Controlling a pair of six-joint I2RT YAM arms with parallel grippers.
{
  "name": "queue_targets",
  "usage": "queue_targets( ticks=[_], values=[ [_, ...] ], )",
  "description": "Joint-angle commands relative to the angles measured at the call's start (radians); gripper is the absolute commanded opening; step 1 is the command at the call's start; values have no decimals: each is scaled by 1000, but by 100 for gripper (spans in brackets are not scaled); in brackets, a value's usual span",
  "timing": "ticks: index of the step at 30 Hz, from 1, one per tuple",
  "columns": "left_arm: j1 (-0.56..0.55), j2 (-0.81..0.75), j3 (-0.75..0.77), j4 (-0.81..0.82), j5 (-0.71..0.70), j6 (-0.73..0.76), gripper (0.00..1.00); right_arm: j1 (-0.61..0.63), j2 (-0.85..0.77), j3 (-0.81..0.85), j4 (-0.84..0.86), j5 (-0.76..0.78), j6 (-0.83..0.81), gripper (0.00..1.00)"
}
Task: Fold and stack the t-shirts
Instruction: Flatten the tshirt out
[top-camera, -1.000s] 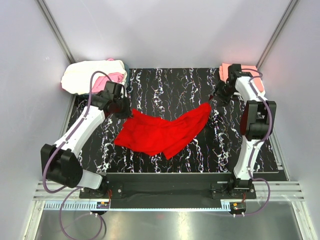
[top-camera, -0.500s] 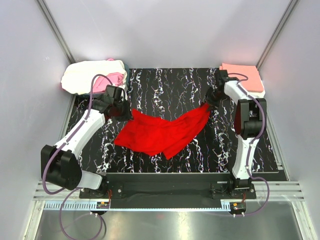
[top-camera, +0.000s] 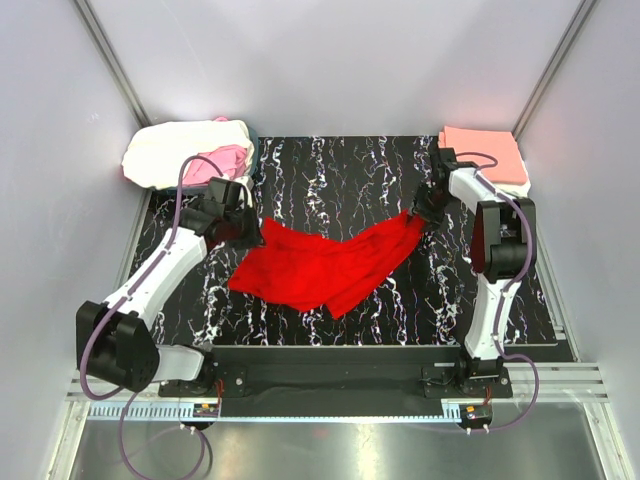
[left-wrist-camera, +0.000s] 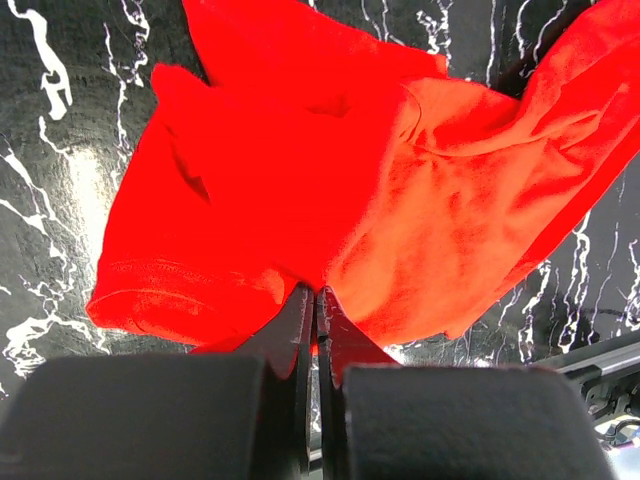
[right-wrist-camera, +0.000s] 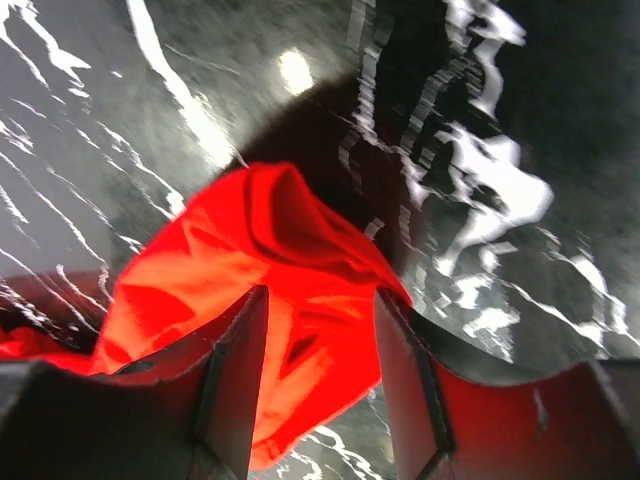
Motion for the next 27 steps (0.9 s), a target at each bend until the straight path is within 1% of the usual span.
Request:
queue_targets(
  ticks=[1, 8, 17, 23, 27],
  values=[
    [1, -32, -13, 43, 21, 9, 0, -6, -95, -33, 9, 85, -29, 54],
    [1, -33, -20, 48, 29, 7, 0, -12, -31, 8, 19, 82, -40, 54],
    [1, -27, -49, 66, 28, 9, 0, -11, 15, 73, 25, 55, -32, 48],
    [1, -23, -55, 69, 28, 12, 0, -12, 23, 54, 34, 64, -34, 45],
    [1, -18, -62, 77, 29, 12, 0, -12, 3, 16, 43, 76, -34, 45]
  ],
)
